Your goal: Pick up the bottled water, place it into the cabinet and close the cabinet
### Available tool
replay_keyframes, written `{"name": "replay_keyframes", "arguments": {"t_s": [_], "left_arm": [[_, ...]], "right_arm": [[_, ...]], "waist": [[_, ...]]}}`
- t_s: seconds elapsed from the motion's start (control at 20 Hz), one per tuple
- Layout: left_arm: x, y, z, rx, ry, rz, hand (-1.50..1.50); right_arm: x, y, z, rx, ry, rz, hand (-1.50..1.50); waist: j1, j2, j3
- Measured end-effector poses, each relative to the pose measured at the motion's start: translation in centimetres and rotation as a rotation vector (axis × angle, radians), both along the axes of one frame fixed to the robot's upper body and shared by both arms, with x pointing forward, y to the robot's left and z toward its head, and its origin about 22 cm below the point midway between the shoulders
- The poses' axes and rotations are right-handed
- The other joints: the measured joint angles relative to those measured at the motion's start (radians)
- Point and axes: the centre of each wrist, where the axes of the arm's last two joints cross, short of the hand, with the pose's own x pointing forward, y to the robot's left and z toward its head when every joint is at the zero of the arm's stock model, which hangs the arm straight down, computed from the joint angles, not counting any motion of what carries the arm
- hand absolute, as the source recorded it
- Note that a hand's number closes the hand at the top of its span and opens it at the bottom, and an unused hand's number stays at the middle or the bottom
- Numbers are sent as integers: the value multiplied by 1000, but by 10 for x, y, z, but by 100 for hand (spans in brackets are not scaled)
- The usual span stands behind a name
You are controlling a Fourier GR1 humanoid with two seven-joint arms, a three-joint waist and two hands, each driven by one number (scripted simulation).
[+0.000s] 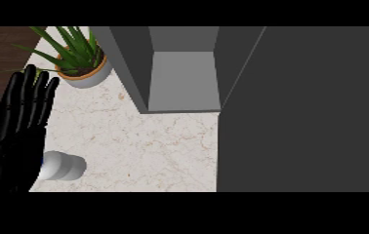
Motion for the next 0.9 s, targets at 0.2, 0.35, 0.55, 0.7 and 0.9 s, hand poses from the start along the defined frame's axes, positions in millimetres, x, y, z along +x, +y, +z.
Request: {"name": "replay_keyframes", "arguments": {"t_s": [0.2, 0.35, 0.55, 0.7, 0.9], "left_arm": [[-17, 12, 1, -18, -21, 156, -150], [-34, 23, -3, -72, -7, 343, -150], [-58, 22, -1, -238, 56, 470, -150], [-82, 9, 8, -303, 76, 516, -150], [-102, -8, 11, -353, 108, 545, -150]], "right_arm": [[-11, -8, 0, -27, 32, -30, -150], [-24, -9, -8, -5, 97, -21, -150], [-48, -6, -13, 60, 170, 67, -150], [-69, -5, -5, 82, 195, 102, -150], [-92, -8, -1, 93, 210, 124, -150]], "waist": [[27, 4, 29], [43, 2, 38], [43, 2, 43], [40, 3, 45], [36, 6, 46]]}}
